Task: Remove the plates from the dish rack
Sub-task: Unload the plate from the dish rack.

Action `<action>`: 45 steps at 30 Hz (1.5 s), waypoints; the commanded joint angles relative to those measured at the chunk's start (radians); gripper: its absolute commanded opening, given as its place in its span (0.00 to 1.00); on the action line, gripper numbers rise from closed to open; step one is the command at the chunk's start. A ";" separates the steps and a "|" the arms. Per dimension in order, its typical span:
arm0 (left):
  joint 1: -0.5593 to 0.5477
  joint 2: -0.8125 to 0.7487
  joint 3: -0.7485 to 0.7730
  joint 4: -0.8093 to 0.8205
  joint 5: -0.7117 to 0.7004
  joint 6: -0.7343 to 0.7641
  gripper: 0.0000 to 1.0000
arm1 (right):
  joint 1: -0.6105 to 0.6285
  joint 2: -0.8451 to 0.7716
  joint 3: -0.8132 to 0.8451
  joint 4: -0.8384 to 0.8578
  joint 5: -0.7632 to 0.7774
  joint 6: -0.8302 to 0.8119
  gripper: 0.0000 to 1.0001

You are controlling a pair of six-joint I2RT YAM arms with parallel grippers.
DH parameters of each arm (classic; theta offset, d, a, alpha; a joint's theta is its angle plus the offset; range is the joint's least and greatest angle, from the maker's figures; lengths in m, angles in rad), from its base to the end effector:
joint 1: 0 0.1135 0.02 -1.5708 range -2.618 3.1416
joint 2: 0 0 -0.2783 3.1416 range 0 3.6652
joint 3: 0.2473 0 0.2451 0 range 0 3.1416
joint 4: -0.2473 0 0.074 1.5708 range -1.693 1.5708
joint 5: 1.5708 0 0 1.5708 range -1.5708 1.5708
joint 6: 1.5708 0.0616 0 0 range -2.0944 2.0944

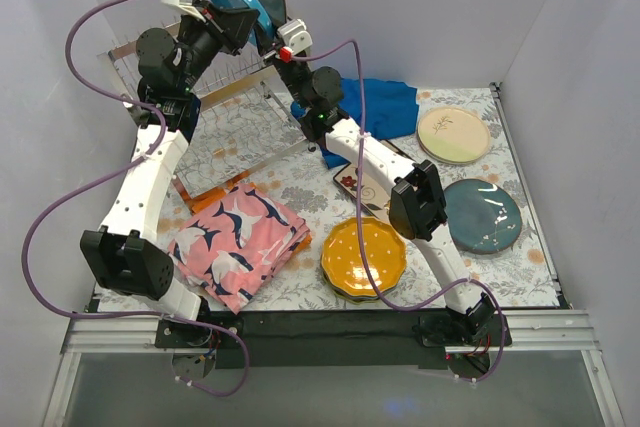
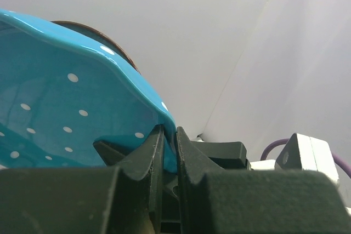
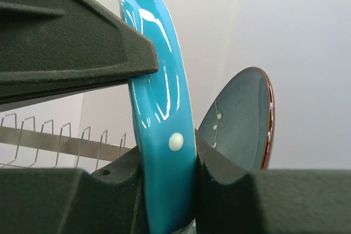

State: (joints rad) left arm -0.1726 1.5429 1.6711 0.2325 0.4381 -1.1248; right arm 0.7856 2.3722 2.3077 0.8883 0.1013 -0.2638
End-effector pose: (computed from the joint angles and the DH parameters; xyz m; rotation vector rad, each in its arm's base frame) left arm 0.3518 -0.0879 0.5274 -0.2249 1.3533 -1.3725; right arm 0.3952 0.3866 0.4509 -0.2930 0.7008 0.4589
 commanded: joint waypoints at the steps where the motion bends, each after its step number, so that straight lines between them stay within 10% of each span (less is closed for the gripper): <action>1: -0.011 -0.076 0.085 0.053 0.094 0.026 0.00 | -0.019 -0.042 0.064 0.141 0.046 0.086 0.01; 45: -0.011 0.014 0.228 -0.168 -0.047 0.155 0.03 | -0.008 -0.093 0.038 0.009 0.166 0.606 0.01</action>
State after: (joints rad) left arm -0.1947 1.5990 1.8240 0.0704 0.4061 -1.0103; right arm 0.7895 2.3516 2.3085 0.8112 0.1795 0.1673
